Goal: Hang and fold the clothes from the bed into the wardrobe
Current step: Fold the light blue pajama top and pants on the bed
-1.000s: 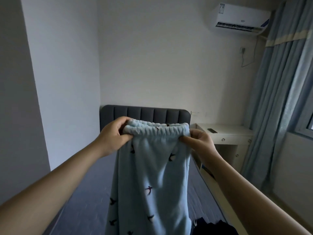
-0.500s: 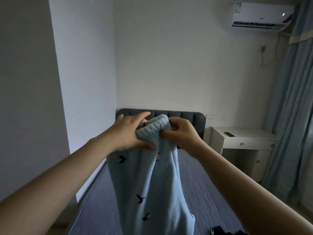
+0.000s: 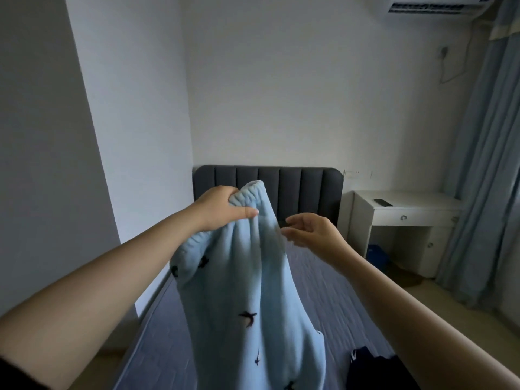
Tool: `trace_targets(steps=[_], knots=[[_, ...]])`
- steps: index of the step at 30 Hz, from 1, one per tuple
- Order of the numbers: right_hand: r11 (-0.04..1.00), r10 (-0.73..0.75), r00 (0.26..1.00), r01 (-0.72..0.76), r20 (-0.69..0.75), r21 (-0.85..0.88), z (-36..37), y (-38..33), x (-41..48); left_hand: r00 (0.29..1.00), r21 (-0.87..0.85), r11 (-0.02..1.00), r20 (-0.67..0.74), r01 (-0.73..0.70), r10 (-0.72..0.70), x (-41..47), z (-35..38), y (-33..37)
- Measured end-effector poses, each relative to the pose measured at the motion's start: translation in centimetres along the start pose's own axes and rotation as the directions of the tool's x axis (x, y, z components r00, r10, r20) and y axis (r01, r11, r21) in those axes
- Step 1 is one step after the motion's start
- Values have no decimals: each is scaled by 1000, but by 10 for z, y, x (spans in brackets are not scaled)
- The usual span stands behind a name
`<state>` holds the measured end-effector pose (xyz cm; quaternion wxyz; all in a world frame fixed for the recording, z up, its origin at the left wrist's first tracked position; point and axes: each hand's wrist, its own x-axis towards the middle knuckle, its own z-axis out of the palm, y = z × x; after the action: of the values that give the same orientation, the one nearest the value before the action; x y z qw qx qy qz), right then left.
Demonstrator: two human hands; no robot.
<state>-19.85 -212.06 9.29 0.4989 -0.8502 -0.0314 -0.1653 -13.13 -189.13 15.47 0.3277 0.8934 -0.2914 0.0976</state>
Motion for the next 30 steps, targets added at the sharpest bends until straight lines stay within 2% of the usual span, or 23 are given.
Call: trace_targets(steps=[3, 5, 8, 12, 16, 19, 21, 25, 28, 30], knots=[[987, 145, 989, -144, -2, -71, 6, 47, -11, 997, -3, 1000, -68, -27, 27, -1, 16, 0], [961, 247, 968, -249, -32, -116, 9, 79, -19, 997, -24, 998, -44, -58, 57, 0, 18, 6], [922, 374, 927, -376, -40, -94, 13, 112, -27, 994, -24, 994, -25, -109, 109, 6, 9, 19], [893, 441, 896, -443, -41, -79, 27, 125, -26, 987, -5, 989, -54, -151, 151, 12, -8, 31], [877, 476, 879, -474, 4, -77, 38, 120, -19, 974, 15, 985, -152, -169, 170, 18, -19, 36], [772, 634, 767, -634, 95, -34, 45, 124, -27, 968, 9, 986, -189, -166, 165, 17, -19, 34], [711, 680, 716, -697, 159, 92, 53, 129, -28, 970, -7, 988, -192, -153, 149, 16, -18, 30], [679, 639, 751, -653, 166, 335, 67, 135, -21, 970, -37, 989, -201, -145, 135, 14, -21, 25], [728, 628, 773, -624, 88, 284, 67, 136, -10, 967, -50, 986, -211, -158, 145, 16, -25, 25], [724, 624, 778, -611, 72, 321, 64, 137, -1, 964, -47, 985, -218, -163, 149, 18, -27, 24]])
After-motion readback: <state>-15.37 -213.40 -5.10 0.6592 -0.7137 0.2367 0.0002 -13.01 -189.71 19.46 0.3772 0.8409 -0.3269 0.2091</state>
